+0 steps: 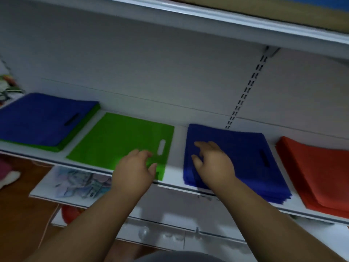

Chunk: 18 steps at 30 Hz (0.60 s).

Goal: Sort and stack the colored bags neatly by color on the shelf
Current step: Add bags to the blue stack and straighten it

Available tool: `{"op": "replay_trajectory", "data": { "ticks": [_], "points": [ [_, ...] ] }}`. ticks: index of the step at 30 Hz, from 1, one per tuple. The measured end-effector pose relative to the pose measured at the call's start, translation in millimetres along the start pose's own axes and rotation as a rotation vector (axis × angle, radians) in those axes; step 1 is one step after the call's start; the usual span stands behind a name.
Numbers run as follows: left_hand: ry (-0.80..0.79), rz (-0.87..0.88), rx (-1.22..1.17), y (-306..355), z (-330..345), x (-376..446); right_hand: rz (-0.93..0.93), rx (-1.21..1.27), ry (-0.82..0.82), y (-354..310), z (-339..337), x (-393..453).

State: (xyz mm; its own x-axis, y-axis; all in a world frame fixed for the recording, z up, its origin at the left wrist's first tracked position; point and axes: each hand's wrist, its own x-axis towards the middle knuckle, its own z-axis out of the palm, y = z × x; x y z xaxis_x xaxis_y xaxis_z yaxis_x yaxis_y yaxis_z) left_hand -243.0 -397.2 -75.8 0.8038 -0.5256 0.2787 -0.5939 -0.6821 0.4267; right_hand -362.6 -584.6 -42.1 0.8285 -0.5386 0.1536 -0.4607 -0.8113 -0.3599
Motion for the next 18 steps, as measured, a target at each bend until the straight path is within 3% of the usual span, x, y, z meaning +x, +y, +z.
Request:
{"op": "replay_trajectory", "data": {
  "ticks": [9, 18],
  "points": [
    [0.030, -0.334, -0.089, -195, -103, 5, -0.282, 0.043, -0.196, -211, 91, 48],
    [-0.083, -0.513, -0.321, -318, -158, 11, -0.281, -0.041, -0.467, -356, 173, 86]
  ]
}}
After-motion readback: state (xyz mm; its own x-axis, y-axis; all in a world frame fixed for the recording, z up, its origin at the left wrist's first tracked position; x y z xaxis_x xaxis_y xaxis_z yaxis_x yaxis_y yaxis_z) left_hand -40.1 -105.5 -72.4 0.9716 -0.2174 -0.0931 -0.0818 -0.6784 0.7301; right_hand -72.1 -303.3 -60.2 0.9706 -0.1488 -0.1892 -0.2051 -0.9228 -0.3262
